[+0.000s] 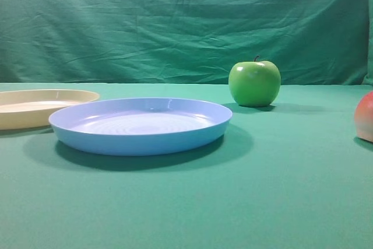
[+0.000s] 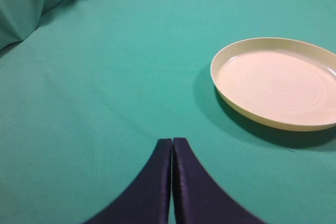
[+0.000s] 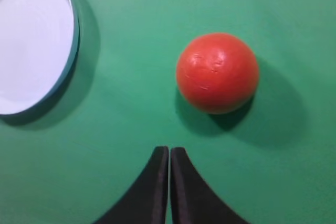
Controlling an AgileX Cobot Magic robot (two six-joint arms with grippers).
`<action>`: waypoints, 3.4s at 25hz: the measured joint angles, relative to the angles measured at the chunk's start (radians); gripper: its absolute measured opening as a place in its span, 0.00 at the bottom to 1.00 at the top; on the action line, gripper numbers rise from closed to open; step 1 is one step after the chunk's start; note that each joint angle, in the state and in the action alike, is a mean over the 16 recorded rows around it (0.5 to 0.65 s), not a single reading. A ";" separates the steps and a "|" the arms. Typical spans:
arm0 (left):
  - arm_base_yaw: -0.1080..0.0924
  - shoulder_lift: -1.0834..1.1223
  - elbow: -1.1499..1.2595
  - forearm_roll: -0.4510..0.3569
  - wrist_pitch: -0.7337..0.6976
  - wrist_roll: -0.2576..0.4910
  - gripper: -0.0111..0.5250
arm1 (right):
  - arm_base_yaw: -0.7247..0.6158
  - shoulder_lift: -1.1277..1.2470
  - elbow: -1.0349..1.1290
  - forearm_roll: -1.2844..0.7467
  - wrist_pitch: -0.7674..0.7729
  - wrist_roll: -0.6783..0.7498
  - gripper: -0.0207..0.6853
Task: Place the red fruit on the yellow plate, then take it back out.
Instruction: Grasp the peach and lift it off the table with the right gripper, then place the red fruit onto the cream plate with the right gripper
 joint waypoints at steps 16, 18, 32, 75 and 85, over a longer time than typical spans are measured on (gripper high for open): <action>0.000 0.000 0.000 0.000 0.000 0.000 0.02 | 0.210 0.270 -0.138 -0.307 -0.046 0.167 0.55; 0.000 0.000 0.000 0.000 0.000 0.000 0.02 | 0.209 0.280 -0.138 -0.314 -0.058 0.173 0.67; 0.000 0.000 0.000 0.000 0.000 0.000 0.02 | 0.170 0.416 -0.143 -0.350 -0.179 0.222 0.97; 0.000 0.000 0.000 0.000 0.000 0.000 0.02 | 0.516 0.905 -1.227 -0.142 0.097 -0.013 0.32; 0.000 0.000 0.000 0.000 0.000 0.000 0.02 | 0.636 1.169 -1.442 -0.131 0.035 -0.050 0.32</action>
